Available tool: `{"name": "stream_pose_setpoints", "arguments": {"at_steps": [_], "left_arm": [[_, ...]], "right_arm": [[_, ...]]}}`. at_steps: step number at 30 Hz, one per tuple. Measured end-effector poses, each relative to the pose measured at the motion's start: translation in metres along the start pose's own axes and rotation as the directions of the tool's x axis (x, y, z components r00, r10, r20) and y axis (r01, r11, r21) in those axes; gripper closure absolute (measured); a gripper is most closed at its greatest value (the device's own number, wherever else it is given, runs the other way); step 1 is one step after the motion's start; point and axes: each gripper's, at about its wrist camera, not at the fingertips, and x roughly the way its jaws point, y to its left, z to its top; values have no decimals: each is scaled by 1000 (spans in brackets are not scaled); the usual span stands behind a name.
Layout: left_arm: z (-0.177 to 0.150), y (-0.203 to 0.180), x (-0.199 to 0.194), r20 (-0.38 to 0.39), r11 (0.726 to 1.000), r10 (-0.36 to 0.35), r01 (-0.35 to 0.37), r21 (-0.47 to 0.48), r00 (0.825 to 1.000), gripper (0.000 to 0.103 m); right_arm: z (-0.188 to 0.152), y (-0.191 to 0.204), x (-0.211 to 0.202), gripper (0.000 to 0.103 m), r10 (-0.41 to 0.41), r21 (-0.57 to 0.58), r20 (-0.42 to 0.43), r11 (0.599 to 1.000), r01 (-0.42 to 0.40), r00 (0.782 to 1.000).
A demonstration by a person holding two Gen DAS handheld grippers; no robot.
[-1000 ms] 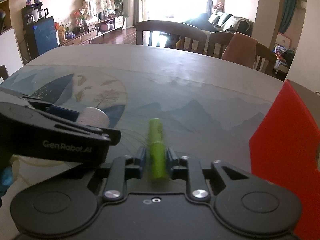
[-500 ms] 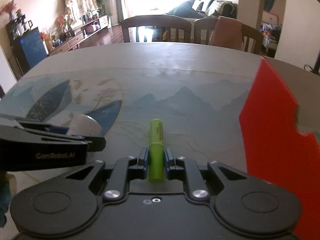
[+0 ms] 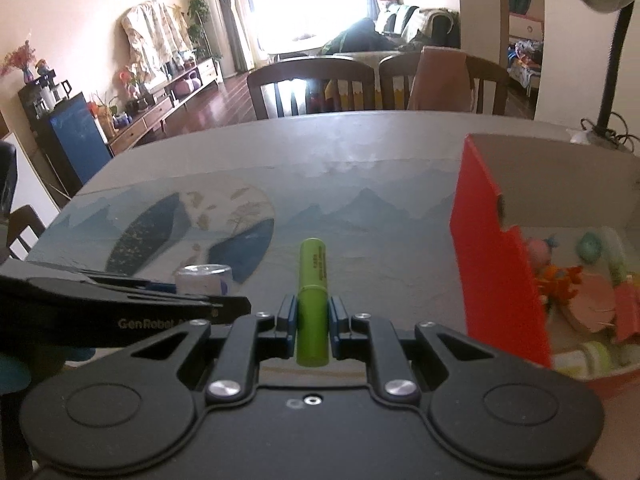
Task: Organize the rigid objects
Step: 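Carry the bottle with the left gripper while the right gripper carries the highlighter toward the shoebox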
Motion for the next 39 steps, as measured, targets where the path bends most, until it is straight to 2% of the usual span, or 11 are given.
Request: {"name": "stream_pose_setpoints", "arguments": {"at_steps": [11, 20, 28, 39], "left_arm": [[-1, -26, -49, 34, 996, -78, 77, 40, 996, 62], [15, -57, -76, 57, 985, -161, 157, 75, 985, 62], [32, -95, -79, 49, 971, -208, 200, 133, 977, 62], [56, -144, -63, 28, 951, -247, 237, 199, 969, 62]], "right_arm": [[11, -9, -65, 88, -29, 13, 86, 1000, 28, 996], [12, -33, -92, 88, -91, 49, 132, 995, 85, 987], [9, -65, -105, 88, -154, 93, 160, 986, 141, 975], [12, -120, -114, 88, -245, 157, 175, 963, 219, 954]]}}
